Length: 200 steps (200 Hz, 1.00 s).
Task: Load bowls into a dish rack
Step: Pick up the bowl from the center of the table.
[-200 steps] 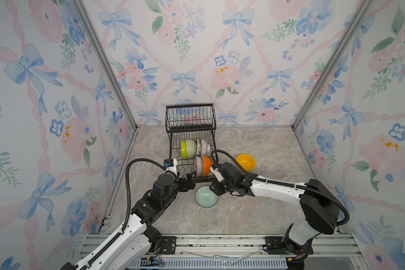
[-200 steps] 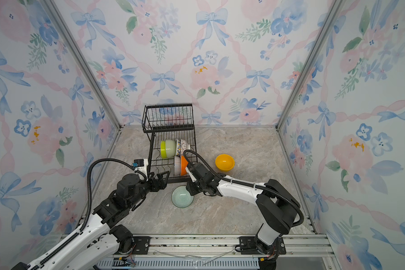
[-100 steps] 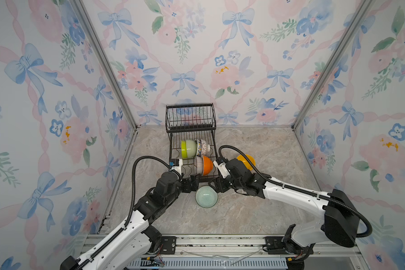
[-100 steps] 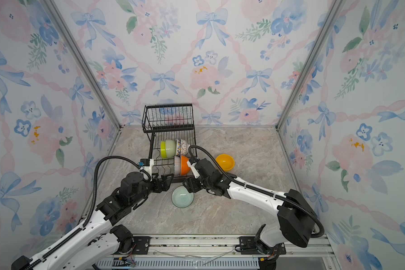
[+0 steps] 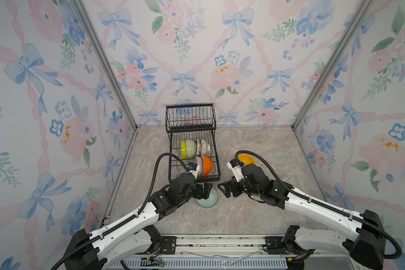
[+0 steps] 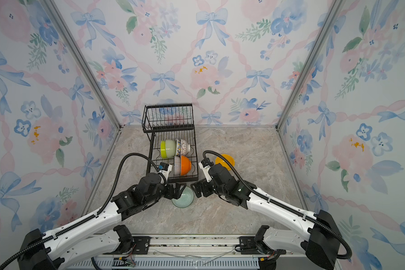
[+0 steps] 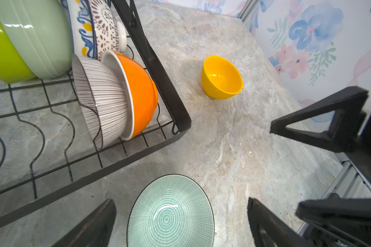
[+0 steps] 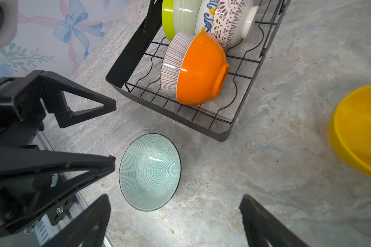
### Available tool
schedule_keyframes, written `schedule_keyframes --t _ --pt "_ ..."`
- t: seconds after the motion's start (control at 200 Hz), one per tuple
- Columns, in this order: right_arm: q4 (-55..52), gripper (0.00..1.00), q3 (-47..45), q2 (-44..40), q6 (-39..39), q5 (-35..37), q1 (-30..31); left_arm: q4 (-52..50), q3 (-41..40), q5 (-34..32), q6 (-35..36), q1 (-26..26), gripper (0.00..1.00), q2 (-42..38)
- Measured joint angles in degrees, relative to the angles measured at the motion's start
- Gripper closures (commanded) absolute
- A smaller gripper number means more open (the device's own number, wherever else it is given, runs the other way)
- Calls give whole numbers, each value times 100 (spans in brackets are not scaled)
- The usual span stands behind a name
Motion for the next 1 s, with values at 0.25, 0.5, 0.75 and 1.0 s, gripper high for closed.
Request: schedule_keyframes --t 0.25,0.5,0.75,1.0 --pt "-66 4 -638 -654 48 87 -37 -61 68 -133 0 -577 3 745" --pt "-70 4 -1176 -1043 264 92 -63 -109 345 -133 24 -804 14 1506" --pt "-59 4 -1434 -1154 483 133 -66 -153 496 -87 55 -957 32 1987" --pt "2 4 -1681 -1228 704 136 -70 -247 748 -68 61 -1141 41 2417"
